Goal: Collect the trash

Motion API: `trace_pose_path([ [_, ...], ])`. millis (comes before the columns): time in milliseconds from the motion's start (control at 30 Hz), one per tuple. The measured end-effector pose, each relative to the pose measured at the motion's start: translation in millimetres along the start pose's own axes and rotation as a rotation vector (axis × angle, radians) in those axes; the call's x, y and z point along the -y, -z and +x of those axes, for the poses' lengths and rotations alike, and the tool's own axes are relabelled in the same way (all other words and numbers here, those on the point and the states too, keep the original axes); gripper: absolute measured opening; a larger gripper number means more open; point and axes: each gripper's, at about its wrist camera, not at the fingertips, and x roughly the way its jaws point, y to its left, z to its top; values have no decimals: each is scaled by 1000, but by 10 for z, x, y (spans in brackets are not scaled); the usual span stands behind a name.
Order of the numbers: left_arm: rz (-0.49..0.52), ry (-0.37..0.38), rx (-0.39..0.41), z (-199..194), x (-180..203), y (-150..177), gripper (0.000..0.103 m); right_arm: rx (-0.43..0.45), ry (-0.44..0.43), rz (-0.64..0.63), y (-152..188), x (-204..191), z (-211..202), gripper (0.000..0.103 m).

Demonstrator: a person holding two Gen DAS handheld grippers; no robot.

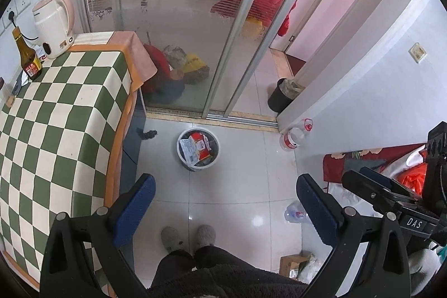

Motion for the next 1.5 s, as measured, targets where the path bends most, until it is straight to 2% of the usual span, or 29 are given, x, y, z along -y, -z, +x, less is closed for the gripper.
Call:
trace_pose_path([
  [1500,-27,-12,13,-58,25,76,103,-26,-32,-13,-34,-6,62,103],
])
